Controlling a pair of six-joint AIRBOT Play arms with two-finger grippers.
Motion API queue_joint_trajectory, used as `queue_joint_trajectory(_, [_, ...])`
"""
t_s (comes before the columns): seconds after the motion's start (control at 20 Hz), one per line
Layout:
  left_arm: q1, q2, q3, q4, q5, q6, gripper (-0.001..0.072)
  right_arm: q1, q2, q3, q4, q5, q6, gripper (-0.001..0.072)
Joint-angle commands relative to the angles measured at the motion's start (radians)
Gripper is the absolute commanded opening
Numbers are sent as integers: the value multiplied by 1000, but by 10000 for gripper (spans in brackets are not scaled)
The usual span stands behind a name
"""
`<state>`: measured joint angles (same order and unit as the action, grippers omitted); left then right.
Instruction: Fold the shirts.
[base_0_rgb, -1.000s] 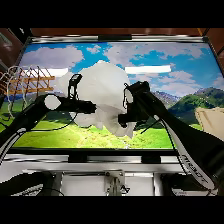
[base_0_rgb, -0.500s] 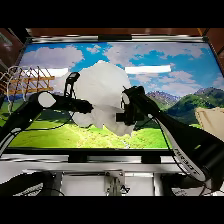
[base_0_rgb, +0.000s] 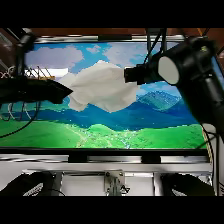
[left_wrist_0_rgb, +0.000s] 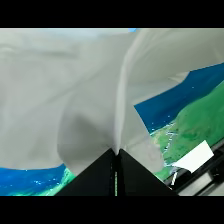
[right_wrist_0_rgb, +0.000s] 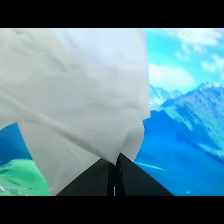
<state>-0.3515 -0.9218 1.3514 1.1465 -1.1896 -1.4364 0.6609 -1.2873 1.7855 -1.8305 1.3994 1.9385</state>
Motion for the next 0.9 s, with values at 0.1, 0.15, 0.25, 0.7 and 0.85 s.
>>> queue_joint_trajectory(0.1, [-76,190,159,126,-121,-213,50,169,36,78,-85,98,-97,49])
queue_joint_trajectory(0.15, [-75,202,190,181,-134,-238,49,188,41,94,-106,120,-105,50])
queue_joint_trajectory(0.25, [-75,195,207,269,-199,-254,49,196,55,142,-98,172,-109,50])
queue_joint_trajectory(0.7, [-75,-46,-167,357,-142,-212,51,196,-159,34,22,330,-82,50])
queue_joint_trajectory(0.85, [-64,-145,-247,353,-17,-212,51,175,-289,-31,51,238,-119,50])
